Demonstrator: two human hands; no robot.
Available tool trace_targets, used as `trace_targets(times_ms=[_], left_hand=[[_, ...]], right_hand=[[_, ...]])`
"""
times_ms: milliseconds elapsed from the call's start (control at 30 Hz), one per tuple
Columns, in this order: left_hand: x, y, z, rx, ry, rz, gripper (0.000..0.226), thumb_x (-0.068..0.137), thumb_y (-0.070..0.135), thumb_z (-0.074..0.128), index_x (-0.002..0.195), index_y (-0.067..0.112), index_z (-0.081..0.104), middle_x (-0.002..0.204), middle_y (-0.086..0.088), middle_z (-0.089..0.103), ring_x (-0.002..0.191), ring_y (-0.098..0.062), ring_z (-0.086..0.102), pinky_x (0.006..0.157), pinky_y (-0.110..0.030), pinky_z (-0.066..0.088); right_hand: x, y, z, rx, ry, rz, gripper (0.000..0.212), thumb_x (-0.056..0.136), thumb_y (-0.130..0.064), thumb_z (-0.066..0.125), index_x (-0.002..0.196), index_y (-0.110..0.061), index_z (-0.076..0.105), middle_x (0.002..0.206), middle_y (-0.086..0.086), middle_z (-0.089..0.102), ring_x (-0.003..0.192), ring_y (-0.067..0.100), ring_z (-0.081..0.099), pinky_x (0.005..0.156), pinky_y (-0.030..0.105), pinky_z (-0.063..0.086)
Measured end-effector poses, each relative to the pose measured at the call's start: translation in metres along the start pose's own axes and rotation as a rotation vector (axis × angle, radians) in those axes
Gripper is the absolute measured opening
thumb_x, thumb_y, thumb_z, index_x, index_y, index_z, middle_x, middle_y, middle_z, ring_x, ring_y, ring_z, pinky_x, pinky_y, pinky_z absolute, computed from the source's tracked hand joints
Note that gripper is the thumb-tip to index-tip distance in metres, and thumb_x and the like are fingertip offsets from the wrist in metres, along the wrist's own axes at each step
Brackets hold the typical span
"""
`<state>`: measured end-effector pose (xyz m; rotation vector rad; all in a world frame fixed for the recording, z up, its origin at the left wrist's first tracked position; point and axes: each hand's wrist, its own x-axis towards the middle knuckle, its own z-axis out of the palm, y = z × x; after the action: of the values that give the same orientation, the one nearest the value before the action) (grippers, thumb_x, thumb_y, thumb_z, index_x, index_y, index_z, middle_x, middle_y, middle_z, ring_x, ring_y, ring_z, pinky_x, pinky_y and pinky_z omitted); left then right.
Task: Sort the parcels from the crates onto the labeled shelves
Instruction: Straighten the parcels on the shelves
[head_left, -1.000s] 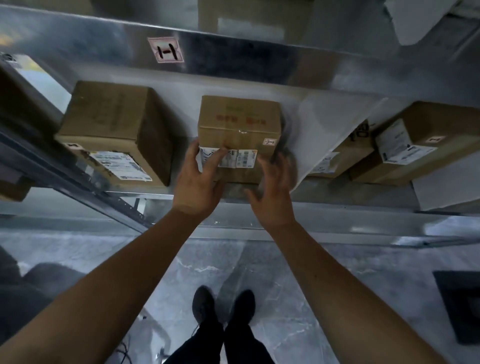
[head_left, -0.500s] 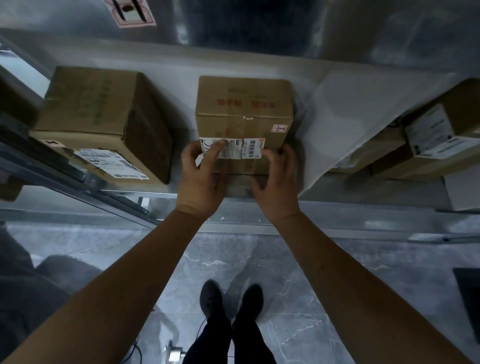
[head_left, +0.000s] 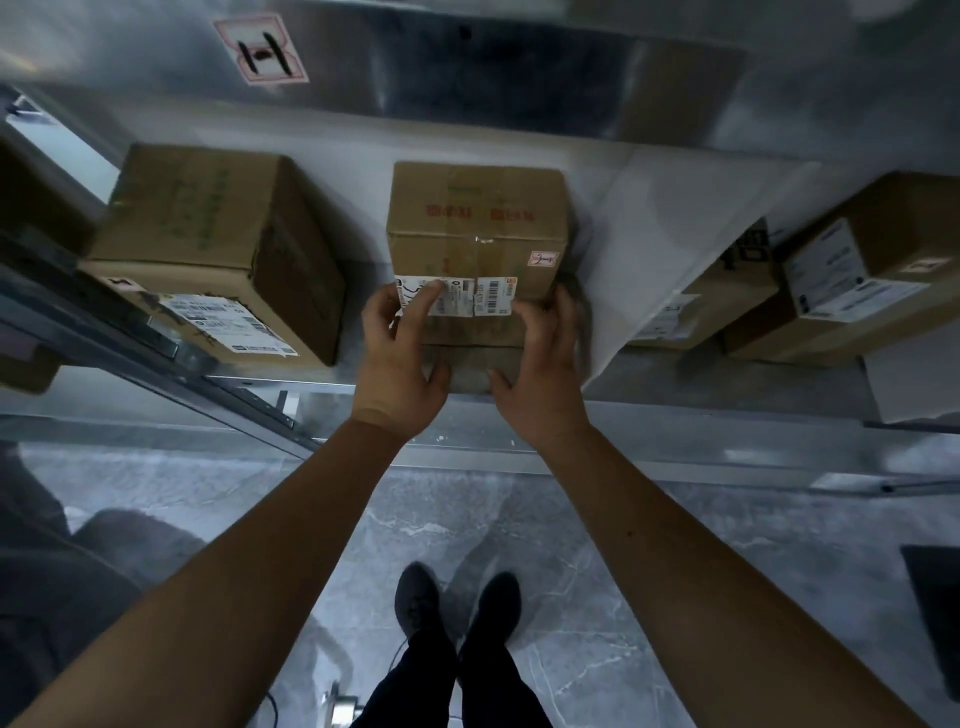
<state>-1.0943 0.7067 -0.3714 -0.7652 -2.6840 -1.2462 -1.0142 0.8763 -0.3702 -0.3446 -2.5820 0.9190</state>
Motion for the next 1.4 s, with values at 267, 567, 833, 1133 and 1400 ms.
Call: trace_targets(times_ms=[267,567,833,1133,1400], left_hand=[[-0.051,0.03,-0.012,0.069,0.055,-0.149,0.073,0.092,0.019,0.077,0.154,0.033,0.039,0.162,-0.009,0.029,0.141,-0.027,0.045,0.106,-0.037,0.051],[-0.116,-0.003,-0.076,0.23,0.091,-0.336,0.073,0.092,0.025,0.073,0.156,0.034,0.038,0.162,-0.01,0.029,0.147,-0.034,0.034,0.113,-0.05,0.046],[-0.1,-0.052,-0.134,0.287,0.126,-0.362,0.087,0.088,0.026,0.079,0.157,0.044,0.029,0.167,-0.01,0.02,0.152,-0.037,0.028,0.114,-0.05,0.042],[-0.07,-0.103,-0.174,0.119,0.072,-0.184,0.088,0.088,0.018,0.078,0.157,0.041,0.029,0.169,-0.011,0.013,0.151,-0.037,0.034,0.113,-0.042,0.042],[-0.061,-0.107,-0.175,-0.076,-0.002,-0.135,0.093,0.088,0.011,0.076,0.157,0.046,0.024,0.171,-0.001,0.001,0.155,-0.032,0.028,0.115,-0.031,0.037]], right_hand=[[-0.043,-0.016,-0.013,-0.005,-0.122,0.036,0.087,0.08,-0.018,0.086,0.151,-0.023,0.038,0.163,0.009,0.022,0.145,0.032,0.038,0.113,0.042,0.047],[-0.045,-0.069,0.02,-0.014,-0.27,-0.127,0.064,0.089,-0.014,0.076,0.147,-0.015,0.048,0.16,0.011,0.036,0.147,0.032,0.036,0.117,0.047,0.042],[-0.027,-0.146,0.071,0.004,-0.284,-0.156,0.076,0.091,-0.017,0.075,0.156,-0.025,0.036,0.165,0.007,0.025,0.147,0.032,0.039,0.11,0.04,0.049],[-0.033,-0.187,0.125,0.039,-0.122,-0.111,0.067,0.092,-0.008,0.069,0.151,-0.025,0.045,0.165,0.011,0.019,0.147,0.031,0.04,0.114,0.037,0.046],[-0.038,-0.189,0.136,-0.039,-0.122,-0.001,0.078,0.092,-0.009,0.071,0.157,-0.035,0.035,0.169,0.011,0.01,0.149,0.029,0.035,0.107,0.029,0.045]])
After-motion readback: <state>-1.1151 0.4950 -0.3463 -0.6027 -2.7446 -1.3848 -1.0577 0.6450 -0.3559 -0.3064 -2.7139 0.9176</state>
